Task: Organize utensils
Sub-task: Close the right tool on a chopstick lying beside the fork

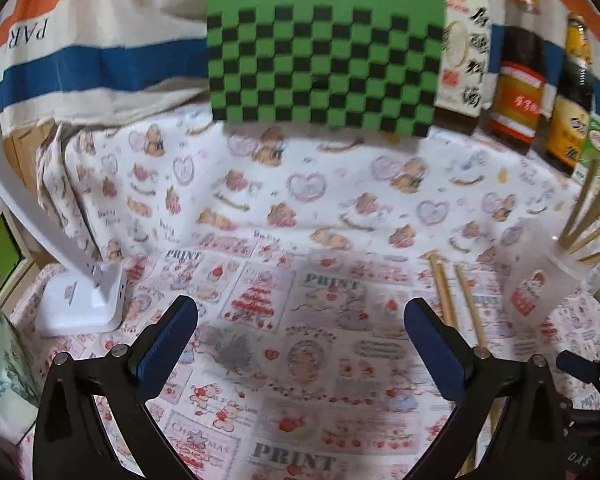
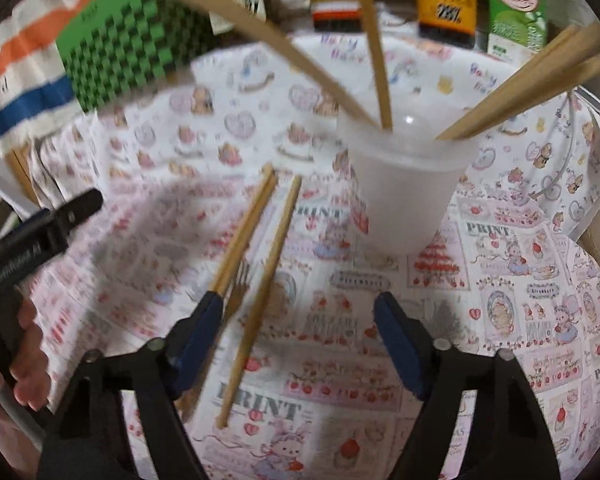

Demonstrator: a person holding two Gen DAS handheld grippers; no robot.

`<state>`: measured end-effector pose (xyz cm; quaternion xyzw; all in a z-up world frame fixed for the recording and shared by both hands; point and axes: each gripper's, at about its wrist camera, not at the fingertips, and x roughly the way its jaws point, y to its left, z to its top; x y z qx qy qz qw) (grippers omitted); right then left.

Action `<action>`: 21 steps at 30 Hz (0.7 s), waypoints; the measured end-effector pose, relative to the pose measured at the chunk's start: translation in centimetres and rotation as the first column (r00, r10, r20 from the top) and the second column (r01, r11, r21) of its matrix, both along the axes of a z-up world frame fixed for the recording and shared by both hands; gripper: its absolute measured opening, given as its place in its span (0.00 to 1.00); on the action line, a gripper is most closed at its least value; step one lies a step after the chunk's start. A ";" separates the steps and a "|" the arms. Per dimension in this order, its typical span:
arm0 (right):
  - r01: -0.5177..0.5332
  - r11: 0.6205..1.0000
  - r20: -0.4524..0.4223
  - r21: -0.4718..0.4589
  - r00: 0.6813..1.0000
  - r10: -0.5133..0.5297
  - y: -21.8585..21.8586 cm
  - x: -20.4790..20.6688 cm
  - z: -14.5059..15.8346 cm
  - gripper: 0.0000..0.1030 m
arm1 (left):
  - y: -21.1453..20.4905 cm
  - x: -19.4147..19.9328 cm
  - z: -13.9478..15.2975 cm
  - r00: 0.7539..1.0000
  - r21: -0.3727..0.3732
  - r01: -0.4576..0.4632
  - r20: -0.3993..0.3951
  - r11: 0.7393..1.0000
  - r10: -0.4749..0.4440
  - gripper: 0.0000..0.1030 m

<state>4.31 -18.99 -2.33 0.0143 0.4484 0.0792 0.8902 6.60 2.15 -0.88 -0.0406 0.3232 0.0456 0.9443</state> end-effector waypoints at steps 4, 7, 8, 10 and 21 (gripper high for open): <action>-0.033 0.999 -0.034 -0.030 0.999 0.032 0.6 0.2 -0.8 0.58 | -0.1 0.3 -0.6 1.000 -0.012 0.010 -0.025 1.000 -0.010 1.00; -0.062 0.998 -0.060 -0.030 0.996 0.061 1.2 0.3 -1.4 0.55 | -0.9 0.3 -0.7 1.000 0.030 0.013 -0.025 0.999 -0.013 1.00; -0.072 0.997 -0.066 -0.035 0.995 0.070 1.4 0.3 -1.5 0.54 | -1.1 0.2 -0.8 0.999 0.035 0.021 -0.027 0.999 -0.020 1.00; -0.085 0.995 -0.071 -0.051 0.994 0.081 1.8 0.3 -1.7 0.52 | -1.5 0.1 -0.6 0.999 0.049 0.041 -0.028 0.998 -0.039 0.99; -0.050 0.994 -0.051 -0.097 0.998 0.046 1.5 0.6 -2.0 0.07 | -2.9 0.0 -0.8 0.997 0.096 0.069 -0.027 0.993 -0.066 1.00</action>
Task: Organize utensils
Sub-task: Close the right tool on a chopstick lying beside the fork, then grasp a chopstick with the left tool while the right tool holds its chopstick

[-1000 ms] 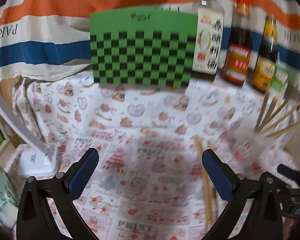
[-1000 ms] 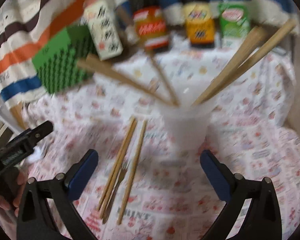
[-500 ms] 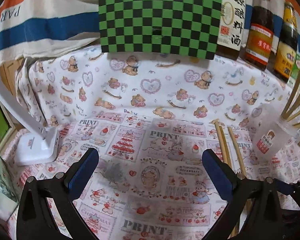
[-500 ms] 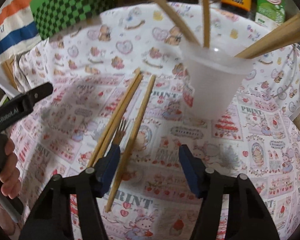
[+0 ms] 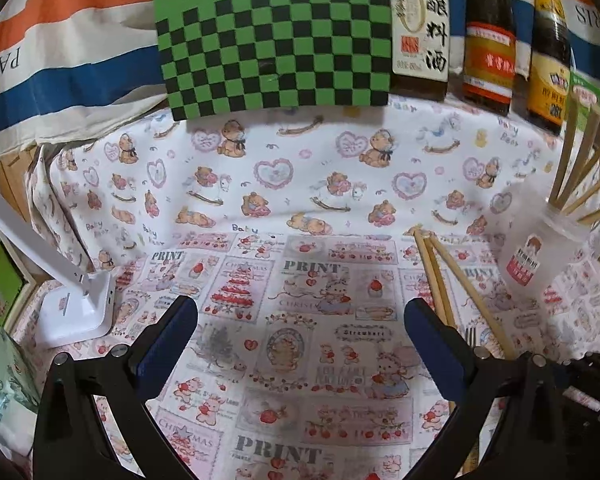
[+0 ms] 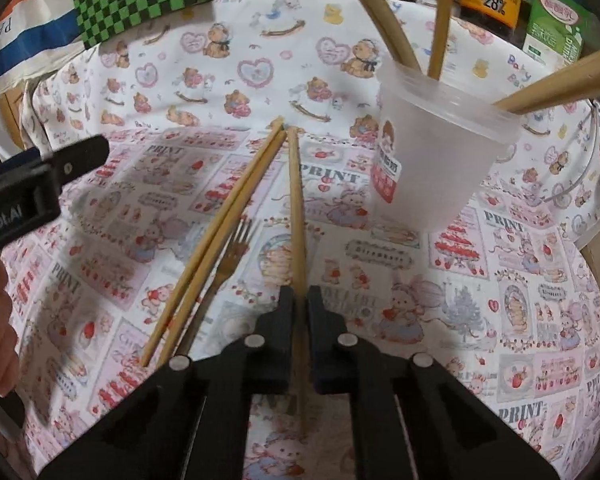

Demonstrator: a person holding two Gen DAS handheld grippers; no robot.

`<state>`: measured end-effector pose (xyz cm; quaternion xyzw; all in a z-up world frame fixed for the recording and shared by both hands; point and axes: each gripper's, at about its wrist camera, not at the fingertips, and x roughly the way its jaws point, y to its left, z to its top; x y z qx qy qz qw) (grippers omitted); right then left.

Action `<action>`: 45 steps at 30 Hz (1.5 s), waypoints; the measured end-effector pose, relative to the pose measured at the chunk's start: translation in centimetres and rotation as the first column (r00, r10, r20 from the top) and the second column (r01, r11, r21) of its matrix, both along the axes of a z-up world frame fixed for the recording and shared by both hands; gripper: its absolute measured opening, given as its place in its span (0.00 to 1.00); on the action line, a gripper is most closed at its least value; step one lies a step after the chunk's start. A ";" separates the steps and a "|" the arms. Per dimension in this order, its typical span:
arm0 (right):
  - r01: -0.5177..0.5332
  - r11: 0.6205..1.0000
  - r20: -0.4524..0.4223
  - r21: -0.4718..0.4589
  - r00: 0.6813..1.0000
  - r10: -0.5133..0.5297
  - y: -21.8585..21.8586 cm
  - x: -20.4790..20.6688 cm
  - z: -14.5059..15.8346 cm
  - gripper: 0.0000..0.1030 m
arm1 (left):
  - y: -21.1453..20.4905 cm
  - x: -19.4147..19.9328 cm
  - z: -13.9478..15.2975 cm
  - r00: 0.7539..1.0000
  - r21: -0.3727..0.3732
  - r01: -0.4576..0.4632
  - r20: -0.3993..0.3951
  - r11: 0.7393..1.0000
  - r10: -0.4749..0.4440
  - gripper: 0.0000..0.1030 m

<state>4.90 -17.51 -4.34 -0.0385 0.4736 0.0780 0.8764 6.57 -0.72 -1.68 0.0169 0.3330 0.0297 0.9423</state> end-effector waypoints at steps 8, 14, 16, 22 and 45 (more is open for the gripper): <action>0.026 0.994 0.143 0.105 0.989 -0.041 -1.5 -1.3 3.4 0.07 | -1.8 0.2 -1.0 0.998 0.076 0.052 -0.027 0.996 -0.050 1.00; 0.040 0.981 0.282 0.187 0.955 -0.093 -2.9 -2.9 6.2 0.07 | -2.9 0.2 -1.6 0.990 0.065 0.123 -0.078 0.990 -0.117 1.00; 0.047 0.981 0.304 0.191 0.947 -0.105 -3.1 -3.3 6.7 0.07 | -3.7 0.1 -2.1 0.980 0.051 0.171 -0.113 0.984 -0.164 1.00; 0.057 0.975 0.328 0.214 0.936 -0.127 -3.5 -3.4 7.0 0.07 | -6.5 -0.2 -4.2 0.952 0.104 0.241 -0.219 0.965 -0.214 0.84; 0.081 0.943 0.335 0.324 0.922 -0.194 -5.1 -3.3 6.9 0.07 | -6.9 -1.0 -4.3 0.923 -0.079 0.281 -0.250 0.956 -0.292 0.05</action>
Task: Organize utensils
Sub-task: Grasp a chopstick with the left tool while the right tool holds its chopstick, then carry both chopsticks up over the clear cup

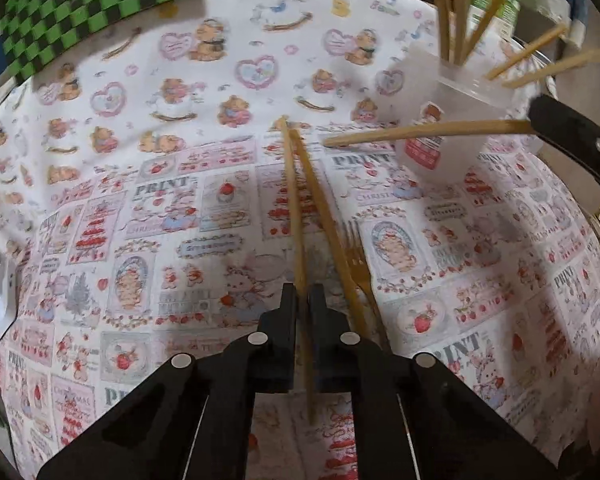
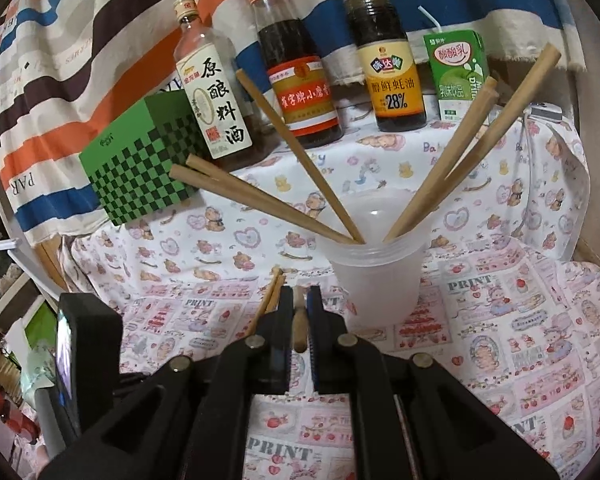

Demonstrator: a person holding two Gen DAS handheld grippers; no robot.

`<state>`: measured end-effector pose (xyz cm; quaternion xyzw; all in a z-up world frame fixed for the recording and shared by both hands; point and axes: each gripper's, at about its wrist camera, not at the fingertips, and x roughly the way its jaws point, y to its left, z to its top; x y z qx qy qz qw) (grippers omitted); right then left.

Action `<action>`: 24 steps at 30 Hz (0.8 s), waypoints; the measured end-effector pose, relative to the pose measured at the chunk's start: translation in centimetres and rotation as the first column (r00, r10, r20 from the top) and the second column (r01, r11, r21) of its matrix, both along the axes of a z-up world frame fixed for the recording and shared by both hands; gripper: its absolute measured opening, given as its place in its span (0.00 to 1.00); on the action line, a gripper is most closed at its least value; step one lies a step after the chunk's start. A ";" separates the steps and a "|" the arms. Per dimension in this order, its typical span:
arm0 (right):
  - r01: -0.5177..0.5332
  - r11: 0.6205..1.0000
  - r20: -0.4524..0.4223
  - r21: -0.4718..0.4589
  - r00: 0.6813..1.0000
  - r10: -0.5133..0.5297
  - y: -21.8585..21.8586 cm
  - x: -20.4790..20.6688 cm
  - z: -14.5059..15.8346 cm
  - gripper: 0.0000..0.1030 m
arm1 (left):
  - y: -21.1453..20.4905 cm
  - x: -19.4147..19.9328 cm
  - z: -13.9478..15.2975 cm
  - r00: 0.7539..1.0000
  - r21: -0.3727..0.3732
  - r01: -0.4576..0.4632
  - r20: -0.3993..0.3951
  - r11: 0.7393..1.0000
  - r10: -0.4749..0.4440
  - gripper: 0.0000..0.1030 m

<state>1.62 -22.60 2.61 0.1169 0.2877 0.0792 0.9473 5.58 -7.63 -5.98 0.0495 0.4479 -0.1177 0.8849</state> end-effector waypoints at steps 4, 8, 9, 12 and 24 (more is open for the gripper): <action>0.013 1.000 0.024 -0.010 1.000 -0.013 -0.1 -0.2 0.3 0.07 | 1.4 -0.6 1.9 0.997 -0.096 -0.022 0.076 0.995 0.029 0.05; 0.018 1.000 0.047 0.014 0.999 -0.019 -0.5 -0.5 0.7 0.07 | 3.5 -2.0 4.7 0.972 -0.195 -0.056 0.215 0.979 0.099 0.05; 0.020 1.000 0.053 0.018 0.998 -0.021 -0.6 -0.6 0.8 0.07 | 3.8 -2.5 5.3 0.960 -0.210 -0.063 0.254 0.976 0.117 0.05; 0.017 1.000 0.080 0.020 0.997 -0.019 -0.7 -0.9 1.3 0.07 | 4.9 -3.7 6.9 0.921 -0.280 -0.055 0.356 0.959 0.157 0.05; -0.032 0.999 0.225 -0.012 0.974 0.034 0.1 -3.0 3.1 0.06 | 7.0 -6.8 10.3 0.811 -0.374 -0.003 0.542 0.928 0.221 0.05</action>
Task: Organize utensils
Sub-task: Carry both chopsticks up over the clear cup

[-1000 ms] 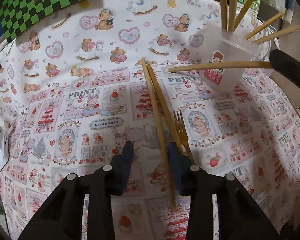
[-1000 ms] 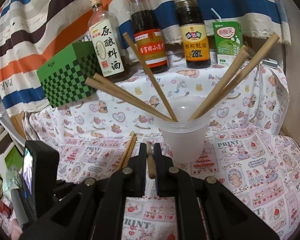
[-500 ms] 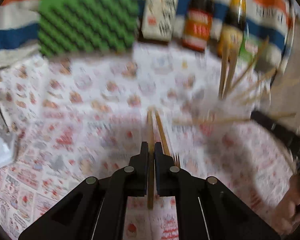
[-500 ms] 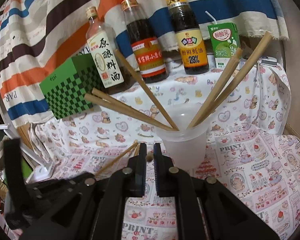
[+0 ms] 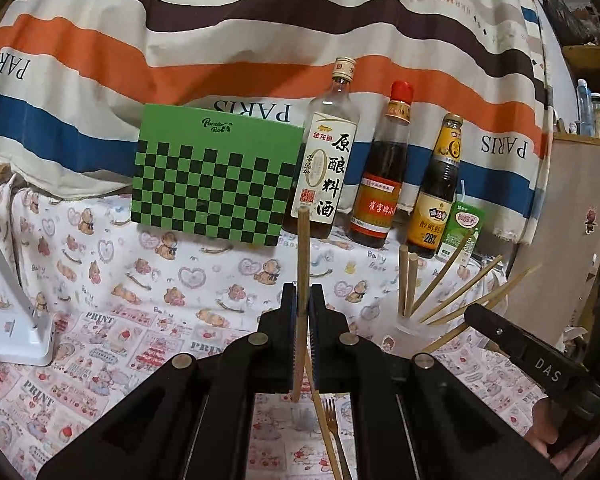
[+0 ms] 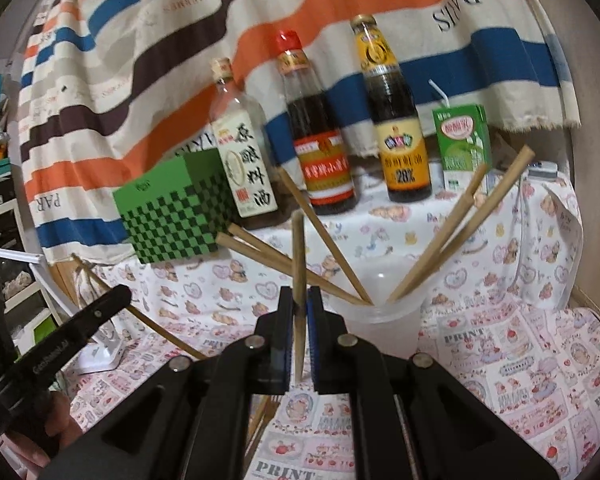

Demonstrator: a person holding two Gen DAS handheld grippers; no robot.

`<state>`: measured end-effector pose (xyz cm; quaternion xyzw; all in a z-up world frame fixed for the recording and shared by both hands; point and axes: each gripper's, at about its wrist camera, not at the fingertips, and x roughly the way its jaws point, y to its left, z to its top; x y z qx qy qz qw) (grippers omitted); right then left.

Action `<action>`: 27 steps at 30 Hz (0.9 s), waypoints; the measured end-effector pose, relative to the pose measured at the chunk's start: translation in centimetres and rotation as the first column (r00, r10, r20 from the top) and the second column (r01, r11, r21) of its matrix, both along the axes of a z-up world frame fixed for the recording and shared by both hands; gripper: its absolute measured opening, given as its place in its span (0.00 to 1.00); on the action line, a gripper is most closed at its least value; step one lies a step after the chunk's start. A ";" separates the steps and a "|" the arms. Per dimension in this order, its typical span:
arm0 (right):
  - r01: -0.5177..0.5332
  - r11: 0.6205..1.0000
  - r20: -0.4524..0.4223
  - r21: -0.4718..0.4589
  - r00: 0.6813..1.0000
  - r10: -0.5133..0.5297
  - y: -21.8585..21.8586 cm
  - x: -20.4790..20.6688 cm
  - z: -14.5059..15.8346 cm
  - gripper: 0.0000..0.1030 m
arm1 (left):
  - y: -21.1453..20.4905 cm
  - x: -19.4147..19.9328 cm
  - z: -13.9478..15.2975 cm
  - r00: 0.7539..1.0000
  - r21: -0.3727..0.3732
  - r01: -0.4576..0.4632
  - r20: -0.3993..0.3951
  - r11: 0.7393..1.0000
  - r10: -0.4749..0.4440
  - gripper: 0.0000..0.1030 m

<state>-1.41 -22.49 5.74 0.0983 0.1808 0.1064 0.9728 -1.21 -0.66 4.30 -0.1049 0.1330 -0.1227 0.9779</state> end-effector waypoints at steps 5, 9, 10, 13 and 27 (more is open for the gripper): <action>-0.001 0.999 0.016 -0.035 1.000 0.002 0.6 -0.2 -0.1 0.06 | -0.3 -0.1 -0.2 1.000 -0.015 0.030 0.004 0.999 -0.030 0.05; -0.034 0.999 -0.043 0.001 0.999 0.034 0.3 0.7 -0.8 0.07 | -0.4 0.9 -0.9 0.999 -0.008 0.016 -0.050 1.000 -0.016 0.05; -0.034 0.999 -0.063 0.031 0.997 0.036 0.0 1.0 -1.0 0.07 | -0.3 1.1 -1.1 0.998 -0.010 0.013 -0.059 1.000 -0.014 0.05; -0.017 1.000 -0.084 0.023 0.996 0.019 -0.1 1.4 -1.3 0.07 | -0.2 1.4 -1.4 0.998 -0.003 0.006 -0.068 1.000 -0.006 0.05; 0.109 0.970 0.156 0.217 0.977 -0.145 -5.8 -2.7 3.5 0.07 | -1.2 -1.1 0.4 0.993 -0.030 0.111 0.035 0.993 -0.110 0.05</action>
